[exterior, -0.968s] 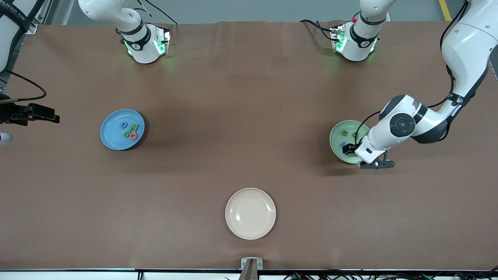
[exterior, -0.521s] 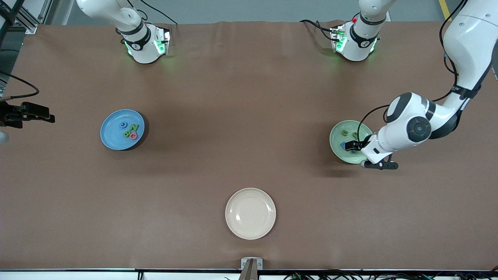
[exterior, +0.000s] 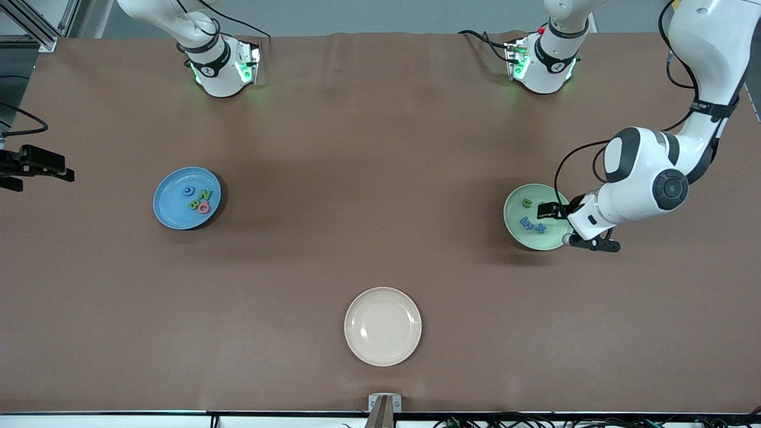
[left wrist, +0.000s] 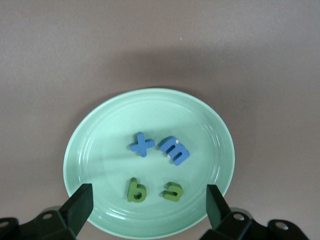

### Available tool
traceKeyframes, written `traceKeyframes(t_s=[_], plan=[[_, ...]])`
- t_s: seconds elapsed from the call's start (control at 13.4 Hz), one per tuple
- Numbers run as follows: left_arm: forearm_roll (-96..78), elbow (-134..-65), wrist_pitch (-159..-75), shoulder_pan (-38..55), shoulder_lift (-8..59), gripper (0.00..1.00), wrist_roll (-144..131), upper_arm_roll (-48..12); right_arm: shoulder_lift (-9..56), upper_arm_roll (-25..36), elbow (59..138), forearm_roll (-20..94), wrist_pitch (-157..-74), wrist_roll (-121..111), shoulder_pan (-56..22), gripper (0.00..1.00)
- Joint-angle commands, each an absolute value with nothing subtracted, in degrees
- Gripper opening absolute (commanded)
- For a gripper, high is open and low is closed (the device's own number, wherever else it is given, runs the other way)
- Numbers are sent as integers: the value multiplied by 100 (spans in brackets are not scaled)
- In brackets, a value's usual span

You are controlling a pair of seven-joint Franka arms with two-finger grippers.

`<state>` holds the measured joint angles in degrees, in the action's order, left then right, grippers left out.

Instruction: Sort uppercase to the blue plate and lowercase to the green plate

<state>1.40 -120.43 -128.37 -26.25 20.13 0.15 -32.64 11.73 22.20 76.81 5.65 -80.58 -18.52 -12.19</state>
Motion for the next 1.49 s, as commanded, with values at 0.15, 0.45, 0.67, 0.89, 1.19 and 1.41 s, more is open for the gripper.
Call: traceKeyframes(t_s=[0.15, 0.45, 0.67, 0.89, 1.19, 1.41], plan=[[-255, -12375, -12613, -2417, 1302, 99, 859, -2787, 248, 899, 8866, 264, -8709, -1617, -160, 100], [104, -12147, -12332, -2496, 959, 99, 871, -2689, 27, 528, 9123, 114, -8798, -1406, 70, 100], [36, -11700, -11858, -2784, 441, 99, 878, -2672, 9, 466, 9114, 79, -8798, -1406, 105, 100], [-360, -11120, -11199, -2918, 54, 99, 818, -2663, 9, 466, 9106, 27, -8815, -1406, 97, 100], [-352, -10163, -10390, -2927, -88, 99, 282, -2663, -35, 440, 9123, 0, -8780, -1406, 193, 100], [-343, -9634, -10327, -2909, -79, 99, -130, -2698, -44, 97, 9123, 0, -8789, -1354, 475, 100]])
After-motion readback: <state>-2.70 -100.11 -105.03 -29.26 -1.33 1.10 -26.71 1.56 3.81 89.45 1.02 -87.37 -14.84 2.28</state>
